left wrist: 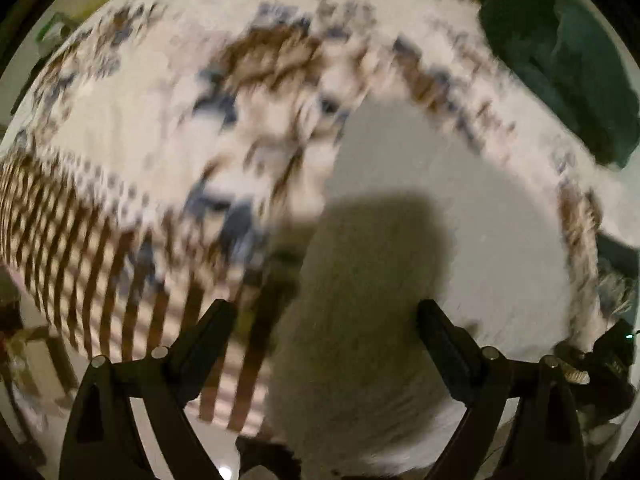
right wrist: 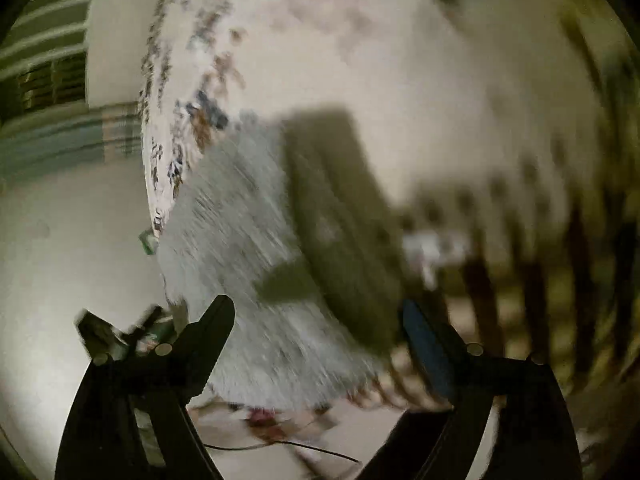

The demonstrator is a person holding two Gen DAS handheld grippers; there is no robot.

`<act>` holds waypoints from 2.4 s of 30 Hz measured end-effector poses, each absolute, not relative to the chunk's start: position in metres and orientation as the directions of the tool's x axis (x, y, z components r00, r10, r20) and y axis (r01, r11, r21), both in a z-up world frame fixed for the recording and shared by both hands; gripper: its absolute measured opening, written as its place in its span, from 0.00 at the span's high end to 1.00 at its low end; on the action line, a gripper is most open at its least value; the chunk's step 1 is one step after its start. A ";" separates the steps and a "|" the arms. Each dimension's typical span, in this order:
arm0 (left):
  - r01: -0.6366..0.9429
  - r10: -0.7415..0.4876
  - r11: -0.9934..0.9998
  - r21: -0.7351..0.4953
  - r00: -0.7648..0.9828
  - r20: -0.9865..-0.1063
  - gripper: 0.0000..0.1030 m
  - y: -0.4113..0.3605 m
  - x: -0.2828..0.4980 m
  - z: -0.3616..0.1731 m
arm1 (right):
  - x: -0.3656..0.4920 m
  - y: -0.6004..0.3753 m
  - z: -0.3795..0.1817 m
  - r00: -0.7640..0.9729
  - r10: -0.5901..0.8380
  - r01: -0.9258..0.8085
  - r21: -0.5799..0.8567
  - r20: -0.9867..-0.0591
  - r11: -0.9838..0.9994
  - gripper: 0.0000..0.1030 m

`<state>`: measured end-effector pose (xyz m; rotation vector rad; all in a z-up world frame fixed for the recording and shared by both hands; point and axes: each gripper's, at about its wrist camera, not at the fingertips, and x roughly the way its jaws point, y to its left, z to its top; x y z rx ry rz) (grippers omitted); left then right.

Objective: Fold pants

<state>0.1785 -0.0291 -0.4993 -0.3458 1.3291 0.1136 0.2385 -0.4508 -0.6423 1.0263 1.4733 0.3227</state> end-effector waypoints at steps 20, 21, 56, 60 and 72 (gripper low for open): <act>-0.154 -0.351 0.903 -0.401 0.273 -0.896 0.06 -0.015 0.211 -0.506 | 0.227 -0.413 -0.620 0.204 0.682 0.319 0.706 -0.703 0.632 0.00; -0.155 -0.322 0.917 -0.368 0.256 -0.911 0.06 -0.015 0.219 -0.515 | 0.232 -0.407 -0.628 0.197 0.684 0.329 0.705 -0.702 0.628 0.00; -0.145 -0.637 0.688 -0.711 0.347 -0.688 0.64 0.016 0.242 -0.505 | 0.317 -0.324 -0.648 0.143 0.855 0.217 0.858 -0.499 0.465 0.57; -0.127 -0.632 0.675 -0.727 0.408 -0.658 0.64 0.035 0.265 -0.473 | 0.340 -0.310 -0.616 0.156 0.853 0.182 0.863 -0.499 0.471 0.57; -0.085 -0.591 0.681 -0.727 0.522 -0.615 0.64 0.171 0.477 -0.430 | 0.543 -0.206 -0.550 0.222 0.847 0.084 0.875 -0.483 0.476 0.57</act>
